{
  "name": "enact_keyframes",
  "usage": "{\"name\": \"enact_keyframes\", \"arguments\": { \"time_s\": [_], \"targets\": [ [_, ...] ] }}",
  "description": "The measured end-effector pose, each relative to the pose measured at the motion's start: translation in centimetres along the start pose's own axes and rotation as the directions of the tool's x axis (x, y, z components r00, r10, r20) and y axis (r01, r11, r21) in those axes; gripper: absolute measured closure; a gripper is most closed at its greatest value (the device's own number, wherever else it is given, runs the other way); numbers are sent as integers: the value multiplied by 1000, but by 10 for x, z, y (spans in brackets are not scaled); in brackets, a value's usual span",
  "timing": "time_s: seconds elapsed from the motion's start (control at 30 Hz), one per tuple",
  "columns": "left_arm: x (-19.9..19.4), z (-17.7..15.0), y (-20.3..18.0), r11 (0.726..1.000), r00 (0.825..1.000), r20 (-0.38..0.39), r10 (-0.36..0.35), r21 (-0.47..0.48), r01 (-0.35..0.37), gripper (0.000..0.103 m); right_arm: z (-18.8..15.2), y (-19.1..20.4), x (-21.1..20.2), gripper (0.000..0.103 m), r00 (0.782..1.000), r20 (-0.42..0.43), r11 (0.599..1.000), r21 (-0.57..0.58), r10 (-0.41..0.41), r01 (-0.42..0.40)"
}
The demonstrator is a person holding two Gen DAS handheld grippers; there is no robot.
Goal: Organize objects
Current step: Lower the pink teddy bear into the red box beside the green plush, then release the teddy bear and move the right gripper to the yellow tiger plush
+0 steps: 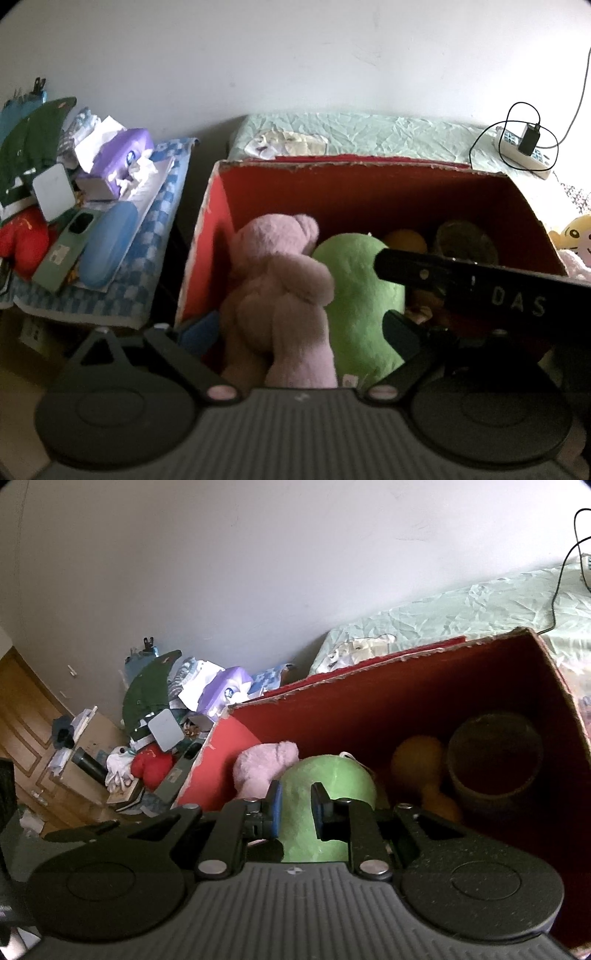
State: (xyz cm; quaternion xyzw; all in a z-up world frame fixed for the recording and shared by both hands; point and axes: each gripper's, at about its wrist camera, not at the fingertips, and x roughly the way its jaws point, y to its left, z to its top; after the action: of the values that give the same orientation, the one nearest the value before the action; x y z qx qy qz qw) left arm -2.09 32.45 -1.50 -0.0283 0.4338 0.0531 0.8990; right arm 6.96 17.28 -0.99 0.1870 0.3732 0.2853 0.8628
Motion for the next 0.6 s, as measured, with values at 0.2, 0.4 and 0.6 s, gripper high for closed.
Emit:
{"name": "enact_keyframes", "arguments": {
  "time_s": [0.2, 0.4, 0.6],
  "targets": [
    [-8, -3, -4, 1000, 1000, 12, 15, 9, -15, 8, -6, -3, -9, 78, 1000, 12, 1000, 6, -22, 22],
    [-20, -7, -12, 999, 999, 27, 25, 20, -26, 8, -12, -3, -20, 78, 999, 23, 1000, 4, -22, 22],
    [-25, -10, -21, 999, 999, 26, 31, 25, -32, 8, -16, -6, -33, 77, 999, 40, 1000, 5, -25, 25]
  ]
}}
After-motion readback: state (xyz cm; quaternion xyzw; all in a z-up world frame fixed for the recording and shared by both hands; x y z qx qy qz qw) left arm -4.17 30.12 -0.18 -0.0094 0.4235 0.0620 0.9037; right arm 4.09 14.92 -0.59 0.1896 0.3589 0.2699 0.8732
